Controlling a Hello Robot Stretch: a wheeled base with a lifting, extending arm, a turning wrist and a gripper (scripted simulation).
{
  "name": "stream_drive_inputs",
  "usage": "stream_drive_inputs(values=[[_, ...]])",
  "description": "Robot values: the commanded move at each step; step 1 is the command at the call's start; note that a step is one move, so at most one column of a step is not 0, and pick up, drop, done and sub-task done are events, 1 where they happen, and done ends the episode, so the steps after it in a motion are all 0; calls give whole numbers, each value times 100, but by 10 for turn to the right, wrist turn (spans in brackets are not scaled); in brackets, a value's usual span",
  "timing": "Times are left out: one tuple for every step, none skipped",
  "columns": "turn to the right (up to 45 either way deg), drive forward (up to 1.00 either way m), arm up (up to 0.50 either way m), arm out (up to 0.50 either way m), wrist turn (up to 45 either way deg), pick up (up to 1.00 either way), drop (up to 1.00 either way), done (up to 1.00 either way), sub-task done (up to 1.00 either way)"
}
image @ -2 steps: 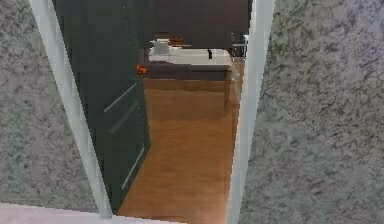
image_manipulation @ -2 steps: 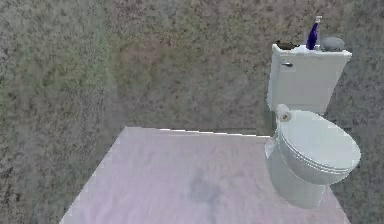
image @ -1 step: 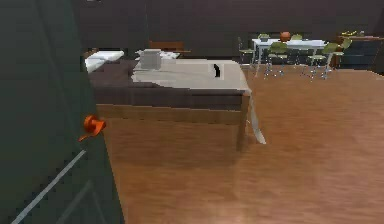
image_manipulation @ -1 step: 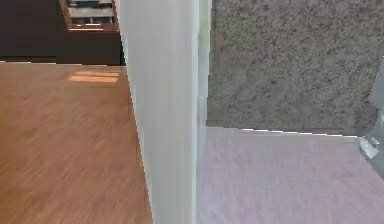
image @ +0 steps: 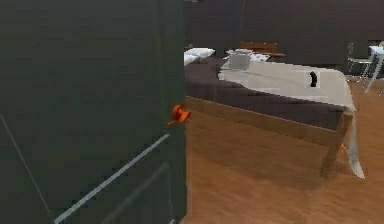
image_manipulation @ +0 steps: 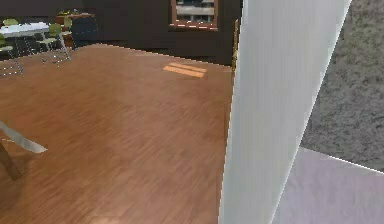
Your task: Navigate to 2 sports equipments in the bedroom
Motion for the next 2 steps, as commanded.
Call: stream_drive_inputs(values=[[0, 5, 0, 0, 0, 0, 0, 0, 0], [450, 0, 0, 0, 0, 0, 0, 0, 0]])
